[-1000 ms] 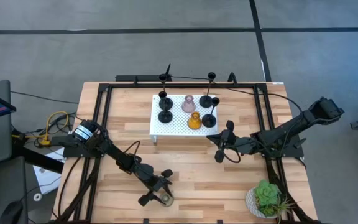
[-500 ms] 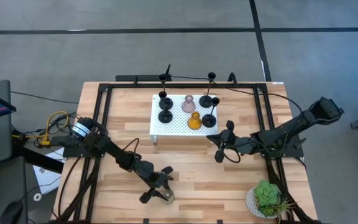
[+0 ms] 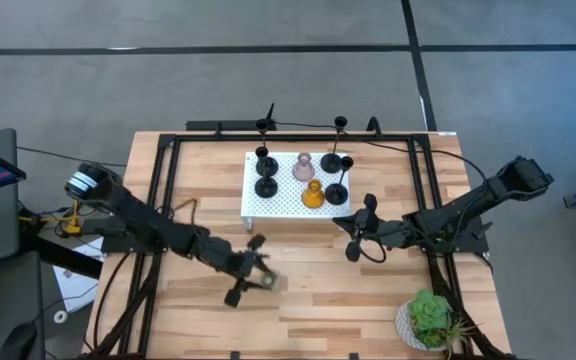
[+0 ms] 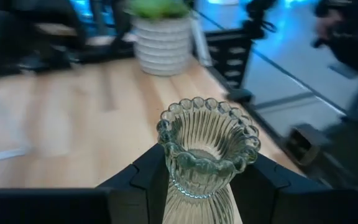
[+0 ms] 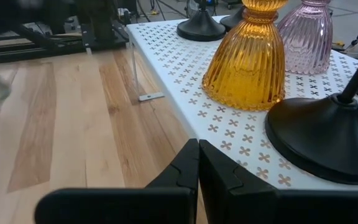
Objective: Pick & Place candle stick holders
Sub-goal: Put the green candle holder on the shelf
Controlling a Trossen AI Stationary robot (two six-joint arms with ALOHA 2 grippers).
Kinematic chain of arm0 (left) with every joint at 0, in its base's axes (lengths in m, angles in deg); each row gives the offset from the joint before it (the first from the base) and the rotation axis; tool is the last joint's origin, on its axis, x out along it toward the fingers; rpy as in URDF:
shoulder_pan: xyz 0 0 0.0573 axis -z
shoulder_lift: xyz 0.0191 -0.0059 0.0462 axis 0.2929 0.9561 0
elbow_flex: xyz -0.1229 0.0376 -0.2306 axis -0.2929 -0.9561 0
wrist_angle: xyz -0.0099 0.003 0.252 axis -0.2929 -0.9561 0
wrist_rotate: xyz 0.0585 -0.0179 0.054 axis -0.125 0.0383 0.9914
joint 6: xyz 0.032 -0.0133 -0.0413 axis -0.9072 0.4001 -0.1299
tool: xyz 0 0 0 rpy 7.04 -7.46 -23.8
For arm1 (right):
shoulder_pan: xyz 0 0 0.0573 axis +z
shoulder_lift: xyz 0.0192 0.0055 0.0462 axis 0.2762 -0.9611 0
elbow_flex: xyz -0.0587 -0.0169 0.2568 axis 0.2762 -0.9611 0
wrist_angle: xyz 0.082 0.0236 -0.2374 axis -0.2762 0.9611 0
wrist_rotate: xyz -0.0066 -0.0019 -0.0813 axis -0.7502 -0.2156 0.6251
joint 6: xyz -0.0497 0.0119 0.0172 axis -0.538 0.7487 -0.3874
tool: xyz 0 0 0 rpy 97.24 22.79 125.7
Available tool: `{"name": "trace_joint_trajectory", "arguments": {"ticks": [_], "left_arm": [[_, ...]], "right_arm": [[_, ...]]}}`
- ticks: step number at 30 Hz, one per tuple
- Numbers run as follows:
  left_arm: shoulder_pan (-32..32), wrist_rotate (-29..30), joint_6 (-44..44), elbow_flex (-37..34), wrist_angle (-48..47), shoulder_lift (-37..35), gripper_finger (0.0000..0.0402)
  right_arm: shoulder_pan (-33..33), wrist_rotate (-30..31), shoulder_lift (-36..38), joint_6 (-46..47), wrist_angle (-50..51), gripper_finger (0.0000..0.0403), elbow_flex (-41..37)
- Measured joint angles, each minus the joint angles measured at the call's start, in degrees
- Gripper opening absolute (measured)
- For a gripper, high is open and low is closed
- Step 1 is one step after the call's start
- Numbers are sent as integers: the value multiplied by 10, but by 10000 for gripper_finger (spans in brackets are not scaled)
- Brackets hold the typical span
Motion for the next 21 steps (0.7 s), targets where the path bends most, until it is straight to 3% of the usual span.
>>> {"name": "trace_joint_trajectory", "arguments": {"ticks": [8,15,21], "left_arm": [[-104,47,-12,1,-51,-69,145],[-210,48,53,36,-49,-64,145],[-245,46,63,68,-51,-57,145]], "right_arm": [[0,0,0,0,1,0,0],[0,0,0,-2,2,0,0],[0,0,0,-2,3,0,0]]}}
